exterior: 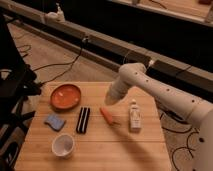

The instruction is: Push the eraser across the table

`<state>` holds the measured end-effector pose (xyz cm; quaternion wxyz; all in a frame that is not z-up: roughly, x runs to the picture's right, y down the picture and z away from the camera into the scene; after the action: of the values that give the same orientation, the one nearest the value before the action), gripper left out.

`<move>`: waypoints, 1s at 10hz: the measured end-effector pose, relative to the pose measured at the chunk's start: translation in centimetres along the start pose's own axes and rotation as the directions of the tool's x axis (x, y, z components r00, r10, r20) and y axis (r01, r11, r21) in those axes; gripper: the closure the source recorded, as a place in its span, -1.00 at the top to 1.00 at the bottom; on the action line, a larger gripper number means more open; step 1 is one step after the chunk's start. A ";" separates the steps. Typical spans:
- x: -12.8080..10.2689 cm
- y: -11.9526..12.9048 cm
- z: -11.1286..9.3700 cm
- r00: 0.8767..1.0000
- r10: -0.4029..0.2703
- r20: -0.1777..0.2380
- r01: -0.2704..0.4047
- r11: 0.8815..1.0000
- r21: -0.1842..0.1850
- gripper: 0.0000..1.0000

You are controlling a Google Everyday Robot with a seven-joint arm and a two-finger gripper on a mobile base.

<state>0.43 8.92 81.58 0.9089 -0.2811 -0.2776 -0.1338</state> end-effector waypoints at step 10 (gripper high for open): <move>-3.2 2.6 6.2 0.988 -0.140 0.062 0.148 0.980 -0.130 -1.00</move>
<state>-3.79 14.90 82.80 0.8682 -0.3243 -0.3112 -0.2103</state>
